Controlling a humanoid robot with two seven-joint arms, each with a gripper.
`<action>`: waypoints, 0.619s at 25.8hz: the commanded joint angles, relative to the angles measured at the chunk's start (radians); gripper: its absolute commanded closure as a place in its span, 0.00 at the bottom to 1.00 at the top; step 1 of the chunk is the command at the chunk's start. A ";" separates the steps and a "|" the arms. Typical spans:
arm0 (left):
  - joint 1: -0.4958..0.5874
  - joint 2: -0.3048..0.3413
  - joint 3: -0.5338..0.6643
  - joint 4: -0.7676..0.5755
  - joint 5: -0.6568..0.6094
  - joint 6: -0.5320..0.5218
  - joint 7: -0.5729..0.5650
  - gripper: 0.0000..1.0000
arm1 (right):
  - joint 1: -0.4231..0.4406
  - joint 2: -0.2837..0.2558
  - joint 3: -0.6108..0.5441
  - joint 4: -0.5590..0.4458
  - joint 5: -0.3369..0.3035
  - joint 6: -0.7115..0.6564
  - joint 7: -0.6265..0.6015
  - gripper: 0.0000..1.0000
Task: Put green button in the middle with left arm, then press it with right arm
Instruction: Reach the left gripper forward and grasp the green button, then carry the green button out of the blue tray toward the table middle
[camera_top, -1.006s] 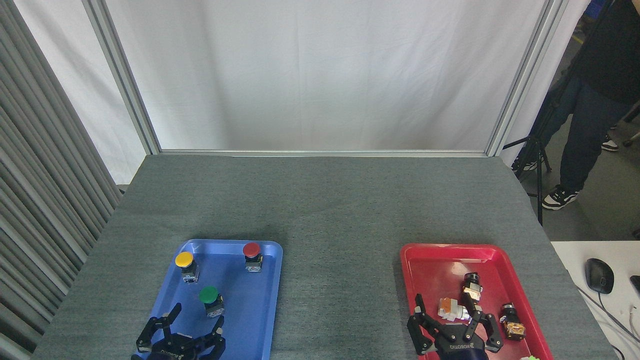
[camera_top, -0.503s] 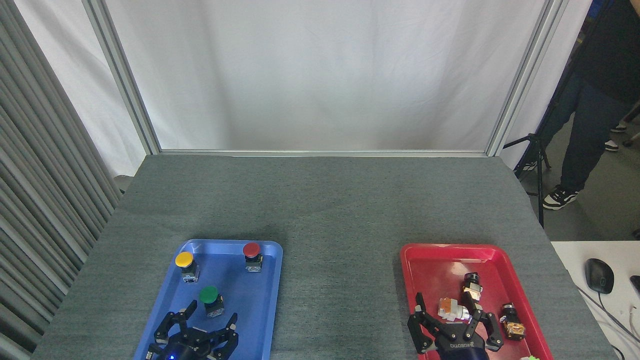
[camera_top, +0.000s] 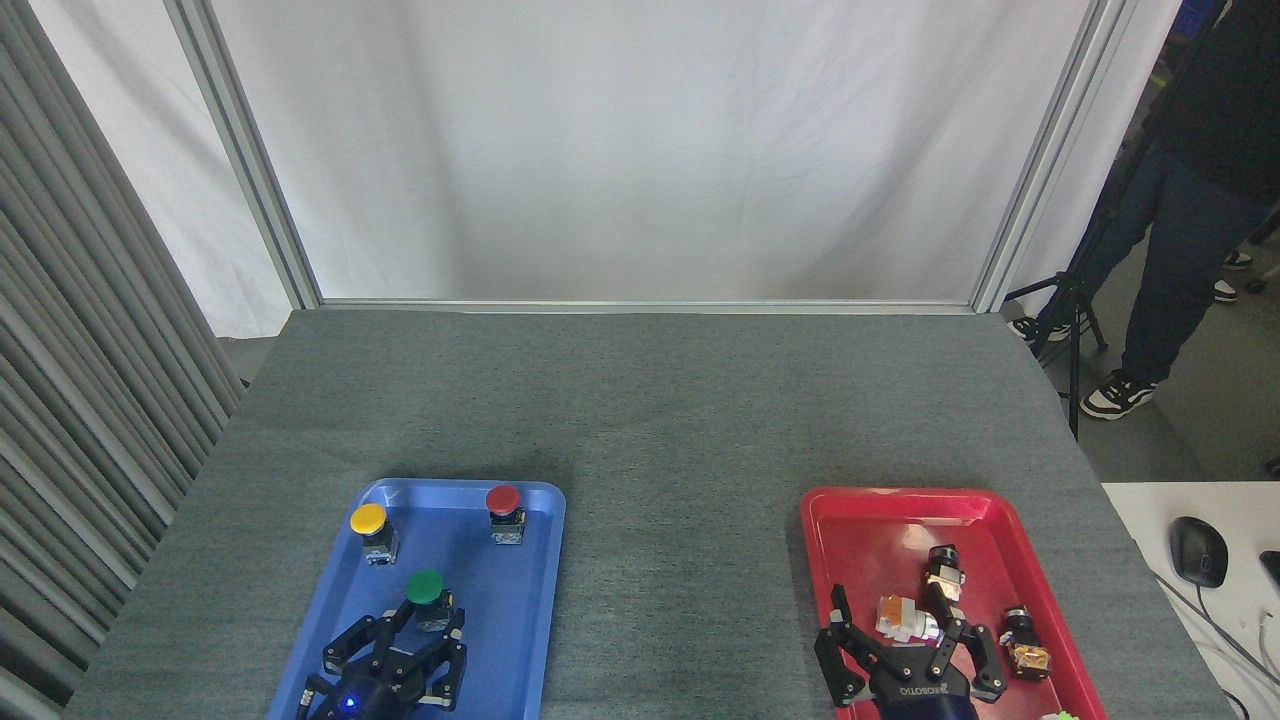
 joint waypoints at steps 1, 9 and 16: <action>0.002 0.009 0.000 0.005 0.000 -0.016 0.009 0.62 | 0.000 0.000 0.000 0.000 0.000 -0.001 -0.003 0.00; 0.000 0.014 0.005 -0.032 0.000 -0.159 0.093 0.97 | 0.000 0.000 0.000 -0.001 0.000 -0.001 -0.003 0.00; -0.172 -0.034 -0.141 -0.060 -0.017 -0.208 0.081 0.96 | -0.001 0.001 0.000 -0.001 0.000 -0.001 -0.003 0.00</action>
